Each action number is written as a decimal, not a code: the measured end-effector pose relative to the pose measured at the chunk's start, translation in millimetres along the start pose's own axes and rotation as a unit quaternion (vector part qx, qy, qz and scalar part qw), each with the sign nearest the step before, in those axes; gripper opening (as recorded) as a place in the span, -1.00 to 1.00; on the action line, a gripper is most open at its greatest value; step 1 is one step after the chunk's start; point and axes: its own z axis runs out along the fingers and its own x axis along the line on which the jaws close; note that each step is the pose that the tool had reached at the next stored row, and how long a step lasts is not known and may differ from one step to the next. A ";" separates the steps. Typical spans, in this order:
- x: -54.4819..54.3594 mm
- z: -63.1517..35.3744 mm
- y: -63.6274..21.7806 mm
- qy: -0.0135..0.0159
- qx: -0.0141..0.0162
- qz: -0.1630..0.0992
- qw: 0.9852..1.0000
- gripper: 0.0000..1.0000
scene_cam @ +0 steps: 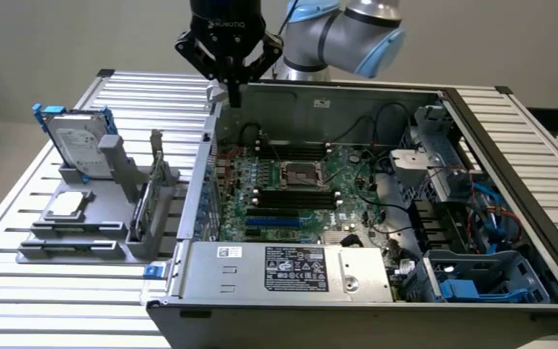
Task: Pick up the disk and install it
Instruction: 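Reach for the disk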
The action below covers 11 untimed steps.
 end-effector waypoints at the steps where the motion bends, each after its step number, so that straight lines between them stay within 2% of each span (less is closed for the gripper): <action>1: 4.5 -0.1 0.3 0.000 0.000 0.000 1.000 -0.79; 7: 32.0 -0.9 2.9 0.000 -0.001 0.000 1.000 -0.79; 11: 50.3 -1.3 4.4 0.000 -0.002 0.000 1.000 -0.79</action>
